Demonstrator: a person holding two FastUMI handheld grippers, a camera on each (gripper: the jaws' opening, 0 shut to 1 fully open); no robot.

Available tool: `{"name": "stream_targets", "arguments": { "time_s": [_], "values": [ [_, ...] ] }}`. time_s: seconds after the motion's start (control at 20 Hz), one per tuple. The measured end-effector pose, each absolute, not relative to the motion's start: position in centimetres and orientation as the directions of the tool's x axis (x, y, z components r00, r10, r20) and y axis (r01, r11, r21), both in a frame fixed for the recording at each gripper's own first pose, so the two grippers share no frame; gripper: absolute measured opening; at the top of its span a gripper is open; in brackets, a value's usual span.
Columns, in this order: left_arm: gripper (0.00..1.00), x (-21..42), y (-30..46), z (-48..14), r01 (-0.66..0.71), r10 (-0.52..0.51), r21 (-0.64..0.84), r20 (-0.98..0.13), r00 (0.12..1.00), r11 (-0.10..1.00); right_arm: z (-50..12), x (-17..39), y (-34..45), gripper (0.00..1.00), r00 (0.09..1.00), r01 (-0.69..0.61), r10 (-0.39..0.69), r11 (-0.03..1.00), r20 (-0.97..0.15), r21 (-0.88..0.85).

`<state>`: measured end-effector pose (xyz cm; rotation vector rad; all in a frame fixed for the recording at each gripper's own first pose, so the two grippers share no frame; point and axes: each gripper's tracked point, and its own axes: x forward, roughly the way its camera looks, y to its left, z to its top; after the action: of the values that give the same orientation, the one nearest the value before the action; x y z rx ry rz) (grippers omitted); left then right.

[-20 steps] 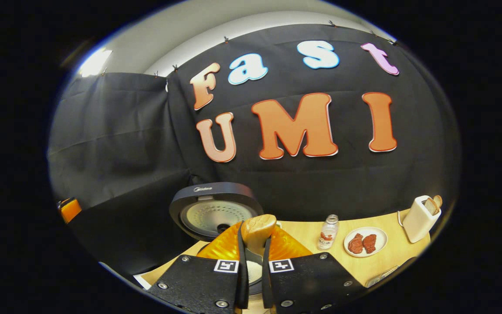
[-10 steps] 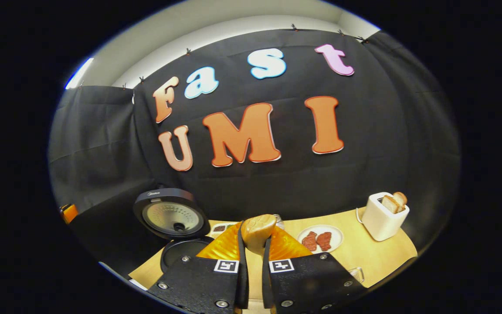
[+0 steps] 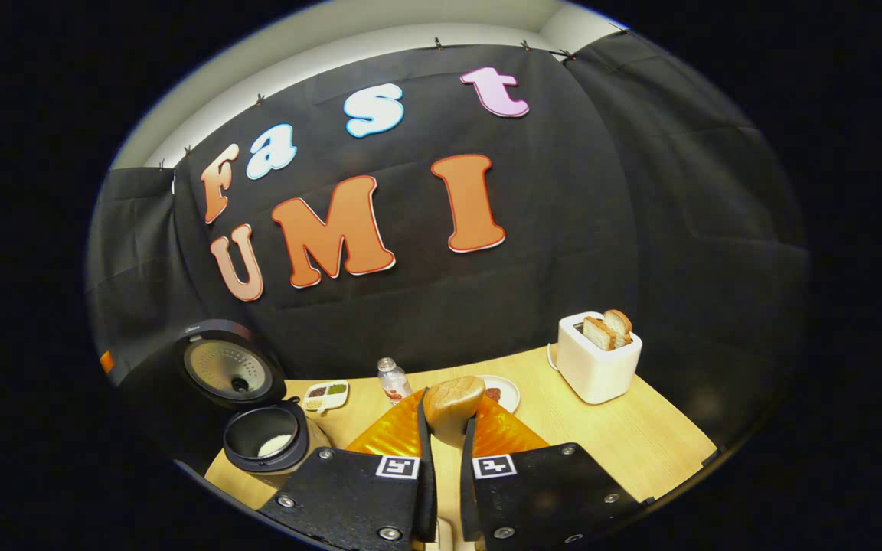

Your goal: Close the left gripper, press the button to open the rice cooker; take a wooden spoon from the chopstick holder with the right hand, scoop a spoonful of rice and pour it into the rice cooker, then put the wooden spoon back into the chopstick holder.

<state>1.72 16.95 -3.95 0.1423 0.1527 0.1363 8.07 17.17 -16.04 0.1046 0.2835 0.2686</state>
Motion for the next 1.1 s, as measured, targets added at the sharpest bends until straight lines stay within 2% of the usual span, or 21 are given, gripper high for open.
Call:
{"name": "stream_targets", "arguments": {
  "time_s": [0.45, 0.75, 1.1],
  "values": [
    [1.00, 2.0, 15.7, -4.7, -0.119, 0.149, 0.192, -0.150, 0.977, 0.974, -25.0, 9.7, 13.5, 0.11, 0.892, -0.177, 0.233, 0.968, -0.387, 0.175],
    [1.00, 1.6, 16.0, -6.3, -0.136, 0.171, 0.183, -0.191, 0.966, 0.974, -29.1, 11.3, 12.8, 0.12, 0.858, -0.129, 0.252, 0.949, -0.447, 0.287],
    [0.98, 1.4, 17.0, -6.3, -0.172, 0.206, 0.179, -0.191, 0.960, 0.969, -30.5, 11.8, 10.9, 0.13, 0.844, -0.108, 0.298, 0.908, -0.446, 0.404]
  ]
}}
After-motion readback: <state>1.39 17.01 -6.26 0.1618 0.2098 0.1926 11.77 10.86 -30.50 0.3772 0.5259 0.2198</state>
